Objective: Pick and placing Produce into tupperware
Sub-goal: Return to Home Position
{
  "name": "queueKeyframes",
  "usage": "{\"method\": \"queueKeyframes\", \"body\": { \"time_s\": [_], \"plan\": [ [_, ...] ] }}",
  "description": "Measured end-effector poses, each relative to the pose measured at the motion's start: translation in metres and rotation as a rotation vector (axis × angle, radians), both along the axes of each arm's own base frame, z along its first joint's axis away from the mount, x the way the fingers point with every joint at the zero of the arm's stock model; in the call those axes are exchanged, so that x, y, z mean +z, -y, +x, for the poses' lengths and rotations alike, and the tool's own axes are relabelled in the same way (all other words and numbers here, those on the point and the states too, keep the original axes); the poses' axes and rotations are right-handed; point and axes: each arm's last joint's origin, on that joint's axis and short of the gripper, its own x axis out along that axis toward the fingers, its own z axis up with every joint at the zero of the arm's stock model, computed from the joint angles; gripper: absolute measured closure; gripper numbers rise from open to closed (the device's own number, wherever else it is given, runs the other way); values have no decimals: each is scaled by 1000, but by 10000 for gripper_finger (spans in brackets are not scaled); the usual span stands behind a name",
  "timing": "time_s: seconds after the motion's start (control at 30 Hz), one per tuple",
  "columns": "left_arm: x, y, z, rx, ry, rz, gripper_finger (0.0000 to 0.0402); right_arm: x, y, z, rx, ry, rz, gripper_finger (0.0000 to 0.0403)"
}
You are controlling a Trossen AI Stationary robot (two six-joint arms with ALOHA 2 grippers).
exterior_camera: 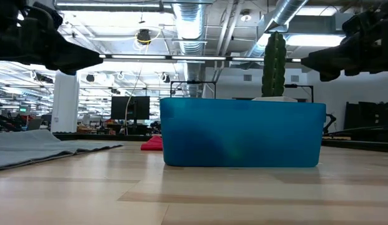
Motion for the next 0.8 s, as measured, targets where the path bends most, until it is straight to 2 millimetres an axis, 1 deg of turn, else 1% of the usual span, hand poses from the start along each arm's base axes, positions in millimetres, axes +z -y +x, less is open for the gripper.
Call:
{"method": "queueKeyframes", "body": {
  "time_s": [0.07,0.17,0.27,0.37,0.67,0.8],
  "plan": [
    [-1,-2,1,-68,-9,4,244,0,4,-1,30,-2,0,221],
    [-2,-8,1,-17,-12,-18,244,-3,13,-1,-44,-29,19,221],
    [-2,-12,0,14,-11,-38,244,-5,17,-1,-51,-53,21,221],
    [-3,-13,0,-16,-26,-16,244,-7,18,1,-38,-76,16,221],
    [-5,-15,1,-12,-47,-13,244,-13,18,5,-11,-152,-69,221],
    [-5,-15,1,-8,-46,-13,244,-14,17,5,-7,-160,-69,221]
  ]
}}
